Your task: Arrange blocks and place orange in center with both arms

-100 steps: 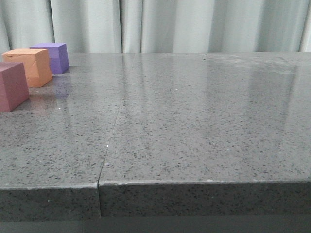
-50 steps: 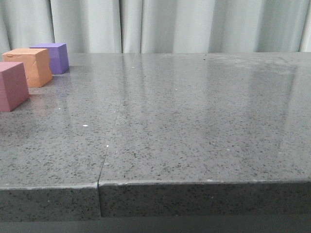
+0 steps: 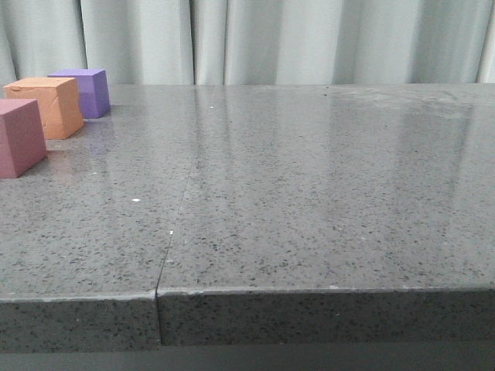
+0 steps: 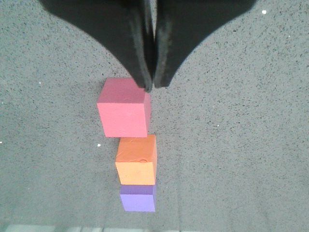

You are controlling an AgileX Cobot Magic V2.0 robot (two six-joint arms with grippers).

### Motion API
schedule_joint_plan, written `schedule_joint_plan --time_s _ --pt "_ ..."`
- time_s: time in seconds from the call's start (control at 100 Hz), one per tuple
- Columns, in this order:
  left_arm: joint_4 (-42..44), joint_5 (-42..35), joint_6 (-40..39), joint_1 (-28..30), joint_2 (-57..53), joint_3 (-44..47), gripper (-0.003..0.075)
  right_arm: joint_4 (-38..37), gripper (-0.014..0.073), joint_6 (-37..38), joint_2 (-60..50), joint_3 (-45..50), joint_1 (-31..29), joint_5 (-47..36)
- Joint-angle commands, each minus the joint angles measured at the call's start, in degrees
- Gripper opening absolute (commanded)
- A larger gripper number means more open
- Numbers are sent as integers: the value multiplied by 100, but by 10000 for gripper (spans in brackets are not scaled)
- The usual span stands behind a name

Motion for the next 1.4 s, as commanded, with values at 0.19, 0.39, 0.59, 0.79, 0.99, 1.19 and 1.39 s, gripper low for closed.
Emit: schedule_joint_plan --time_s 0.19,0.39,0.59,0.79,0.99,1.19,1.39 --pt "-32 242 2 5 -966 323 -20 -81 -67 -61 -8 -153 -11 -391" --pt "88 1081 -26 5 -1492 337 -20 -81 -67 -61 -8 -153 -11 -391" --pt "228 1382 -36 5 -1732 481 -20 -81 -67 -61 -8 -153 -11 -391" --pt "228 -29 -51 199 -2043 1217 -20 -81 -67 -61 -8 -153 -11 -391" --pt "-300 -1759 -20 814 -2259 2079 -20 -81 -67 -61 -8 -153 -11 -391" --pt "-626 -3243 751 1053 -2473 2937 -20 -81 -67 -61 -8 -153 -11 -391" --pt "-948 -4269 766 1053 -2680 3892 -20 -81 -67 -61 -8 -153 -11 -391"
